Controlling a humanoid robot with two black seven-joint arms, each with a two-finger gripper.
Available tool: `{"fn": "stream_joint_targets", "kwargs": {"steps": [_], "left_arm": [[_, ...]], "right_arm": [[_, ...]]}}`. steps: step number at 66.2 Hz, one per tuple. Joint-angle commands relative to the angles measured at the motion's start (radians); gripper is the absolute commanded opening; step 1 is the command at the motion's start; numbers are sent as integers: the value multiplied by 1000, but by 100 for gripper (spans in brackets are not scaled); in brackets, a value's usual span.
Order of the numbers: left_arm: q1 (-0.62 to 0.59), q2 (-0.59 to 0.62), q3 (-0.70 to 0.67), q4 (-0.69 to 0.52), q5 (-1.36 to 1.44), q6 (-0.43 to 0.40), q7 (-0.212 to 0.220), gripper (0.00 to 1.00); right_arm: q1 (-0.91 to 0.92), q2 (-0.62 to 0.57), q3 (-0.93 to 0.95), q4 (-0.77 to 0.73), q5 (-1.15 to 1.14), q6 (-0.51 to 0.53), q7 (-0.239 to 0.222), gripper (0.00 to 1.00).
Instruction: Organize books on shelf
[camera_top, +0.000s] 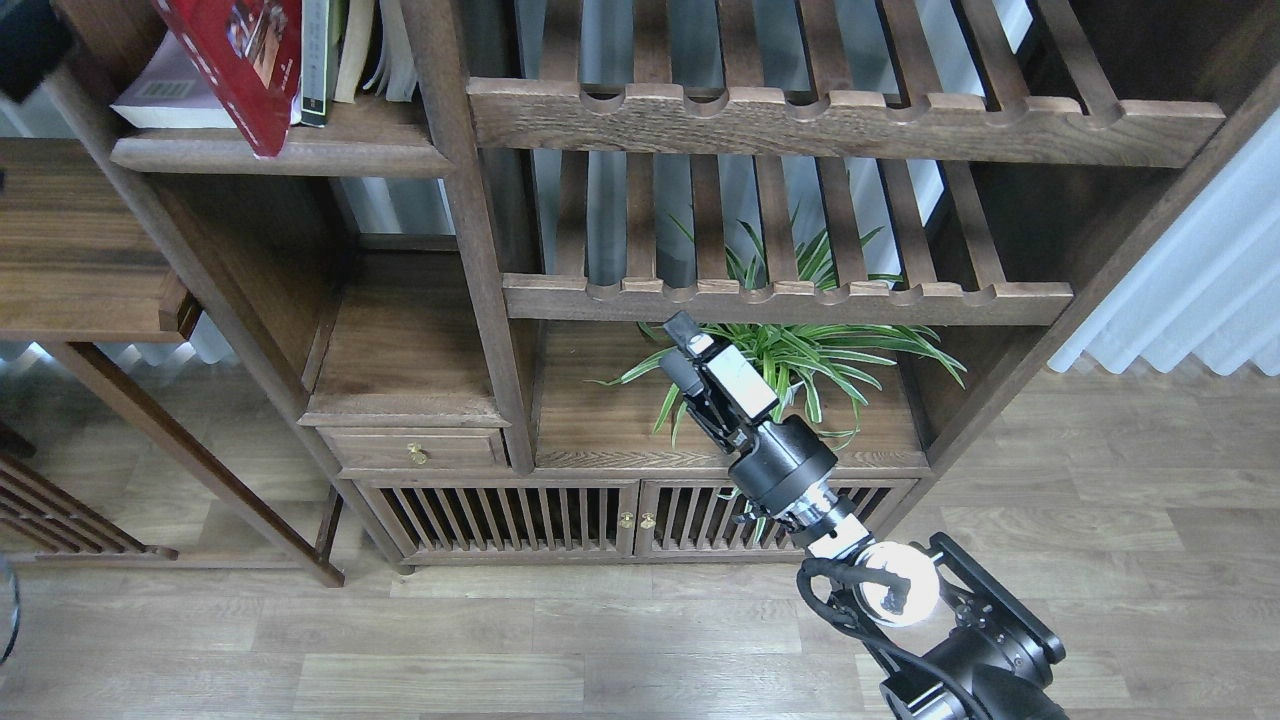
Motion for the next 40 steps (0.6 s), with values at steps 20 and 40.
{"fn": "stream_joint_targets", "kwargs": {"steps": [20, 40], "left_arm": [[62, -23, -6, 18, -25, 0, -7, 3], [-82, -12, -76, 35, 78, 0, 44, 0]], "right_arm": [[0, 0, 2, 0, 0, 0, 0, 98], [-2, 0, 6, 0, 0, 0, 0, 98]]}}
